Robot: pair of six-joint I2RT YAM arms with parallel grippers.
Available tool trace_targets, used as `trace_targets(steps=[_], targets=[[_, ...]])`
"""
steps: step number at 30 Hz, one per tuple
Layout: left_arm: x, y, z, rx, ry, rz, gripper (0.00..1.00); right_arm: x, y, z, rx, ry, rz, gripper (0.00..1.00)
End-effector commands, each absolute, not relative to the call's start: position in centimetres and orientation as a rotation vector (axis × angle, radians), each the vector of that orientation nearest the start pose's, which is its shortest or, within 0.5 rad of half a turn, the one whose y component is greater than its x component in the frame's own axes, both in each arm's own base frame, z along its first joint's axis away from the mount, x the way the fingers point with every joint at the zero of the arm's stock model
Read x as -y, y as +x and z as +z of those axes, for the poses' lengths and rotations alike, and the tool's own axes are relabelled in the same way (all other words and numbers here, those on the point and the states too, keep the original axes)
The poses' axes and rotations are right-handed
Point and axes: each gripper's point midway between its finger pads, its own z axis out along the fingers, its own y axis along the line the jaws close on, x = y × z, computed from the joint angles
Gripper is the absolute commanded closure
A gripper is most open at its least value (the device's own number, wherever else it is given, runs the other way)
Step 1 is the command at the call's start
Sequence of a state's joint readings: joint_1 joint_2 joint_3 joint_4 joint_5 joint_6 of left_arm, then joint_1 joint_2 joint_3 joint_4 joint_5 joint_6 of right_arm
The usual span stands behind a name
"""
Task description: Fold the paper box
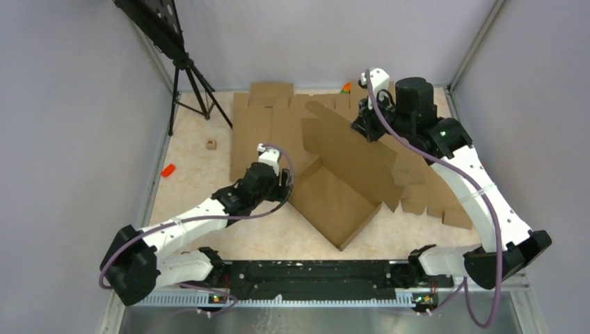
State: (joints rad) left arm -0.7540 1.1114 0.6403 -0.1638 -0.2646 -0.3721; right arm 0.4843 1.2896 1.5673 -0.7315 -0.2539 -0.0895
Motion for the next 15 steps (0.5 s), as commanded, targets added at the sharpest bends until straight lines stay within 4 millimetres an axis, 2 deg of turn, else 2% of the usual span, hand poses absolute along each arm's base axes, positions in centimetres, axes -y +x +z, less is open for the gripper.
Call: trace_targets(steps=[1,6,12,13,15], targets=[[22.6,27.2,13.2,-2.131,0.253,-0.465,0.29,-20.2,29.0,35.6,-1.844,-0.753,0.503,1.00],[23.8,27.0,11.1,-2.213,0.269,-0.491,0.34,-19.9,27.6,33.3,-1.887,-0.755,0.538,1.00],[24.3,26.7,9.2,-2.280,0.262,-0.498,0.43,-20.3,26.0,32.0,-1.900,-0.755,0.616,1.00],[24.4,26.6,9.0,-2.284,0.263,-0.504,0.46,-20.5,25.7,31.8,-1.905,-0.758,0.638,0.97],[24.4,26.6,8.7,-2.294,0.263,-0.504,0.54,-20.5,25.4,30.8,-1.945,-0.755,0.654,0.85]])
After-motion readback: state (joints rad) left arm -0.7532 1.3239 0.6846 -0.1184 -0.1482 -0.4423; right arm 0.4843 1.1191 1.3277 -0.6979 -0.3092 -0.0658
